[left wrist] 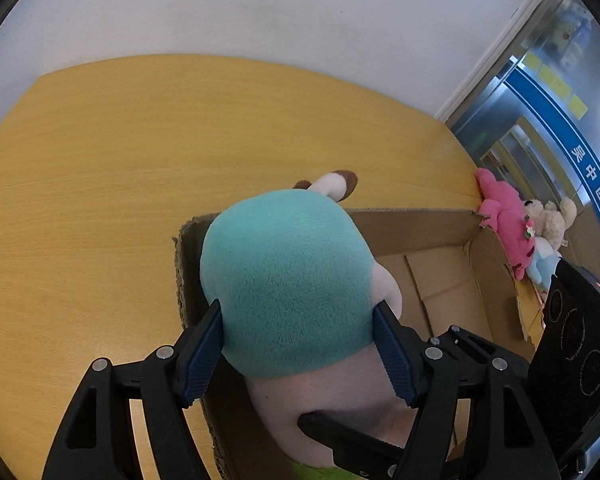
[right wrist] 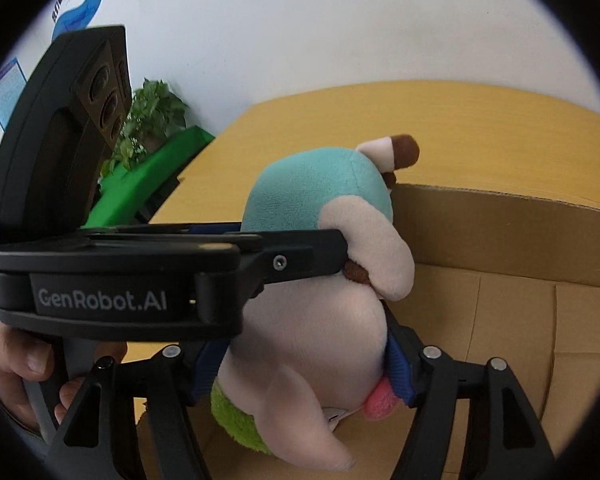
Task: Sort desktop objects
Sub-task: 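Carry the plush pig with the left gripper into the cardboard box, then open the left gripper to drop the pig and withdraw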
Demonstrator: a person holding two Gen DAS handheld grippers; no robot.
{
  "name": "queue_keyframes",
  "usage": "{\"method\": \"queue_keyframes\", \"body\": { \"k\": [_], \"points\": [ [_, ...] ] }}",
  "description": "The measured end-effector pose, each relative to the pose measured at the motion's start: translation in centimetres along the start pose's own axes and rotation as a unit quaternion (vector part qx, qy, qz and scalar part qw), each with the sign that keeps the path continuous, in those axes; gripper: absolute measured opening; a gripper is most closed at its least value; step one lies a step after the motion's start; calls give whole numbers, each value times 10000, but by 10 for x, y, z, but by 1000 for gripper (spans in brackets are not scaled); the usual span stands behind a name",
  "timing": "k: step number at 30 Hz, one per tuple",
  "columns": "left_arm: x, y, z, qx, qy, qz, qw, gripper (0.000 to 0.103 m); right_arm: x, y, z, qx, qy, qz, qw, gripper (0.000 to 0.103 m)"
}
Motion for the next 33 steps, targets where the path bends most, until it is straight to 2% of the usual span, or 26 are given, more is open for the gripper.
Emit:
{"method": "queue_keyframes", "body": {
  "k": [3, 8, 11, 13, 18, 20, 24, 26, 27, 28, 29, 30, 31, 32, 33],
  "points": [
    [-3, 1, -5, -123, -80, -151, 9998, 71, 4, -3, -3, -100, 15, 5, 9999, 72],
    [-8, -3, -3, -76, -173, -257, 9995, 71, -4, -33, -14, -171, -41, 326, 9993, 69],
    [-7, -1, -4, -130, 19, 42, 9999, 71, -14, -33, -22, -407, -35, 565, 9976, 68],
    [-6, 1, -4, -138, 63, 227, 9996, 72, -9, -28, -25, -474, 50, 548, 9974, 68],
    [-2, -3, -3, -70, -164, 336, 9993, 72, 0, -16, -38, -666, 255, 652, 9953, 68],
    [-2, -12, -1, 73, -304, 353, 9989, 72, -4, -19, -38, -605, 105, 576, 9964, 71],
    [4, -69, 0, 730, -268, 867, 9932, 73, -3, -33, -45, -674, 90, 369, 9970, 73],
    [11, -104, -5, 1084, -151, 1116, 9877, 73, -2, -52, -49, -633, 124, 266, 9976, 74],
    [18, -129, -11, 1319, -42, 1357, 9819, 76, -3, -64, -50, -551, 74, 250, 9981, 74],
    [22, -148, -17, 1507, 46, 1680, 9742, 86, -4, -84, -51, -390, -67, 180, 9991, 75],
    [26, -173, -26, 1743, 167, 2157, 9606, 92, 4, -106, -57, -259, -165, 82, 9995, 77],
    [26, -192, -33, 1921, 271, 2447, 9500, 103, 4, -112, -51, -113, -247, -59, 9996, 79],
    [32, -214, -45, 2201, 414, 2747, 9351, 103, 6, -129, -53, 54, -313, -214, 9993, 79],
    [40, -229, -56, 2400, 516, 2889, 9253, 103, 10, -150, -56, 223, -365, -386, 9983, 79],
    [49, -242, -70, 2566, 607, 2955, 9182, 103, 10, -145, -52, 310, -381, -510, 9975, 79]
  ]
}}
Point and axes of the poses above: each gripper's, at about its wrist camera, not at the fingertips, and y roughly the way its jaws point, x to its right, z to its top, the point moved 10 cm from there along y, roughly the way its jaws point, and after that the axes turned 3 degrees about -y, right-handed, at the moved point
